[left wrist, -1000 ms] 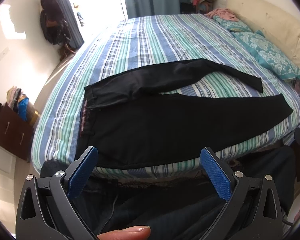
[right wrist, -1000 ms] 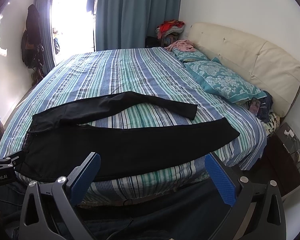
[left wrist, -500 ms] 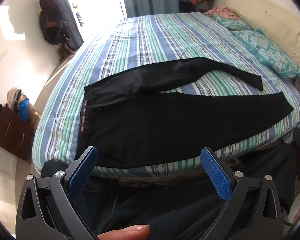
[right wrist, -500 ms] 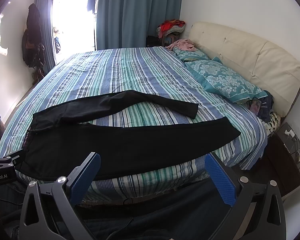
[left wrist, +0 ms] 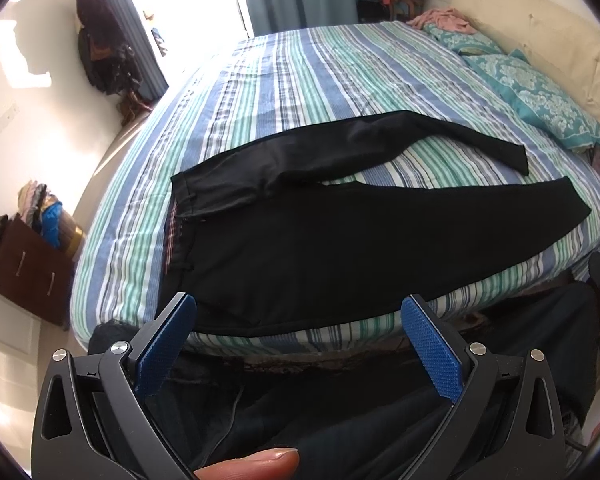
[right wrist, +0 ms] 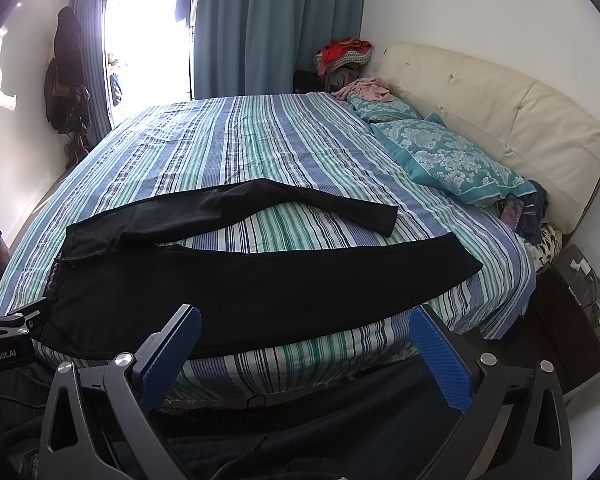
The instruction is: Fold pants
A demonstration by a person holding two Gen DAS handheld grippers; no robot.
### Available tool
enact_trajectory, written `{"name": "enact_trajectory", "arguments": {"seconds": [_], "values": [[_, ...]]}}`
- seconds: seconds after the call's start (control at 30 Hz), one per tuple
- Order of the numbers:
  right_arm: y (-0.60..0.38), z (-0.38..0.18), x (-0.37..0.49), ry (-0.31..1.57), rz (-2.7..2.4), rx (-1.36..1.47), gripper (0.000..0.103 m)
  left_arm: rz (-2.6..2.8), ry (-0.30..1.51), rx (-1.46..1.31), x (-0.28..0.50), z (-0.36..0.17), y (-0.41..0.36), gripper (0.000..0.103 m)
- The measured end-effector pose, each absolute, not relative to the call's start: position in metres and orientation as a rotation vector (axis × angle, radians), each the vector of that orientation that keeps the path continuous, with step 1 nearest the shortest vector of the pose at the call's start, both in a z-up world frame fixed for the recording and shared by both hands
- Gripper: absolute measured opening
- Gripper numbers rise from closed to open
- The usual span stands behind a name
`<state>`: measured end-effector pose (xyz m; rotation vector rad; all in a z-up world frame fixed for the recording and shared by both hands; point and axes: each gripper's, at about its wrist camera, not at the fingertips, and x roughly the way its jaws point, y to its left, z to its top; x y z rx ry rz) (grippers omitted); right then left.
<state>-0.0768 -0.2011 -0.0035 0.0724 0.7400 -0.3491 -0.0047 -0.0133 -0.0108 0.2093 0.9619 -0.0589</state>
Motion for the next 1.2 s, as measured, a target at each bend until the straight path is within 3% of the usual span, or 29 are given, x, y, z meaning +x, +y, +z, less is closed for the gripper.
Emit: {"name": "enact_trajectory", "arguments": {"seconds": [0.73, 0.9, 1.13, 1.2], "values": [[-0.200, -0.004, -0.077, 0.739, -0.347, 0.072, 0.103, -0.034, 0.933, 0.265, -0.010, -0.004, -0.019, 0.103], [-0.199, -0.007, -0.077, 0.737, -0.322, 0.068, 0.103, -0.080, 0.952, 0.172, -0.003, -0.006, -0.005, 0.103], [-0.228, 0.000, -0.086, 0.449, -0.215, 0.070, 0.103, -0.019, 0.916, 0.092, 0.029, -0.013, 0.015, 0.102], [-0.260, -0.023, -0.058, 0.523, -0.177, 0.129, 0.103, 0.020, 0.902, 0.110, 0.038, -0.014, 0.015, 0.102]]}}
